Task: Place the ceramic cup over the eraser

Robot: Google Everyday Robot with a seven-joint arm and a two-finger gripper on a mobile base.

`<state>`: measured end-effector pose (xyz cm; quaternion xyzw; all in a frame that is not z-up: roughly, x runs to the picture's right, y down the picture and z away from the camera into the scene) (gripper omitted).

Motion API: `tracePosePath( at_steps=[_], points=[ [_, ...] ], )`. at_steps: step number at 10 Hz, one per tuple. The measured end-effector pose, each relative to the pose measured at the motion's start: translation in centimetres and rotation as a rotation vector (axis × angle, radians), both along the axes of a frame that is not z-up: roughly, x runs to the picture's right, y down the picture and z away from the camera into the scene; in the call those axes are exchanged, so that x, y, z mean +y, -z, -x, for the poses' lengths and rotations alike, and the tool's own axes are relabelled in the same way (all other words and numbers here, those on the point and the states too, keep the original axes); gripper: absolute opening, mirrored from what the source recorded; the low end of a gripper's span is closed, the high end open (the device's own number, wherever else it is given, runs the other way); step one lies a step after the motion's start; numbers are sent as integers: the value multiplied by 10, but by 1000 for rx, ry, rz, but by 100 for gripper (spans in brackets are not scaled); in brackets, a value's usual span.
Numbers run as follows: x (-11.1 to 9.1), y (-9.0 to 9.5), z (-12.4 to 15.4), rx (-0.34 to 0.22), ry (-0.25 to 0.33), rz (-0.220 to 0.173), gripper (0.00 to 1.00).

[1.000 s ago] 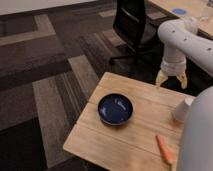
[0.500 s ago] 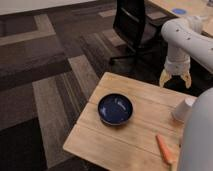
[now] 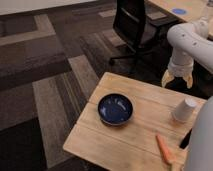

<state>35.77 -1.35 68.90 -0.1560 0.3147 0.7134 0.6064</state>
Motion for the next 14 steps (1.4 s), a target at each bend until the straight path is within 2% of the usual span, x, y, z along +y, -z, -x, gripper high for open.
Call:
tracePosePath(
  at_steps=[3,5,8,14],
  points=[
    [18,-6,-31,-13,-60,-12,65],
    [34,-19,-48,-43,-112,-20,65],
    [46,-27,-65,-52,-157,-21,65],
    [75,-38,-91,-42,-208,21,65]
  ],
)
